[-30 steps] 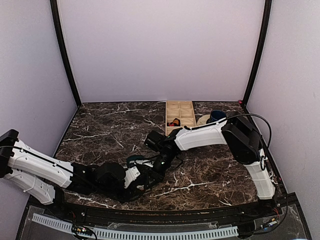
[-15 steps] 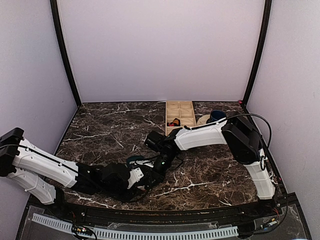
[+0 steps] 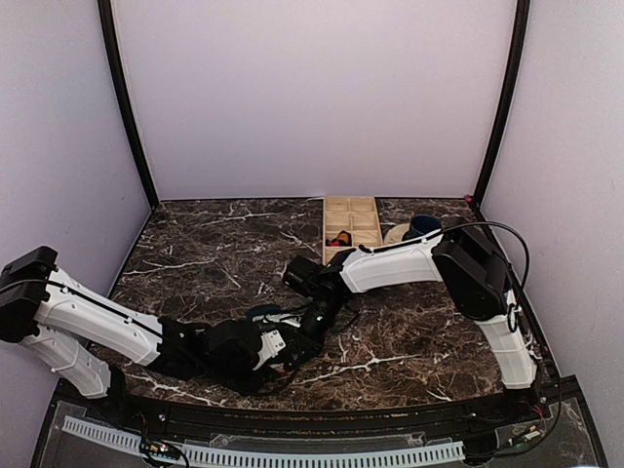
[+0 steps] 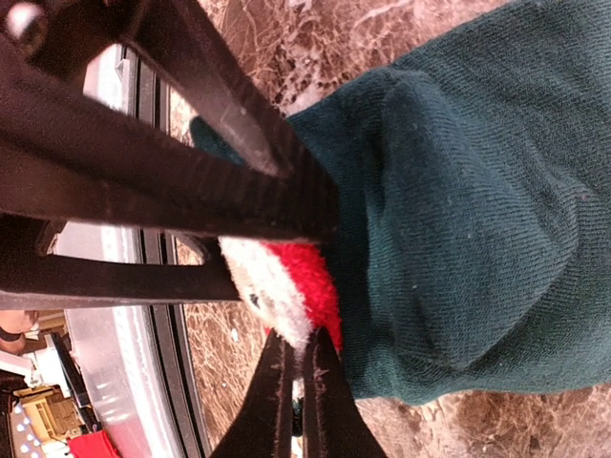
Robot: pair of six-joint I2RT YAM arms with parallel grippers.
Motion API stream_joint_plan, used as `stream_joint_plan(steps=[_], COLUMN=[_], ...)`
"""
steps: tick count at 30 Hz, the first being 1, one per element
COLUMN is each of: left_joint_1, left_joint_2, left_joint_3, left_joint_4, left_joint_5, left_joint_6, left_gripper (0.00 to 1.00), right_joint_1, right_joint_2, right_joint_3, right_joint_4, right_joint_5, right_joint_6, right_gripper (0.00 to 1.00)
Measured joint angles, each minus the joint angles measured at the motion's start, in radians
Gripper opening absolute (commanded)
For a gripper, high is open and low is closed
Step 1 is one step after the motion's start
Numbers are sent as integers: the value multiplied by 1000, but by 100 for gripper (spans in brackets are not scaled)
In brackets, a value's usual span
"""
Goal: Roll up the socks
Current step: Roll the sock at the center of the board.
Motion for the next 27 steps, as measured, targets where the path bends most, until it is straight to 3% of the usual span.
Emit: stream_joint_plan(steps=[15, 20, 27], left_joint_1=[0, 0, 3], left_joint_2=[19, 28, 23], left_joint_3=[8, 12, -3], left_joint_4=[-8, -5, 18], left_joint_5=[53, 66, 68], left_joint_6=[2, 0, -38], left_gripper=[3, 0, 0], right_joint_1=[0, -2, -6], right_joint_2=[1, 1, 1], right_joint_3=[0, 0, 0], right_joint_4=[-10, -18, -16], right_joint_5=[-8, -11, -13], right_joint_6=[-10, -10, 0], right_gripper=[0, 2, 17])
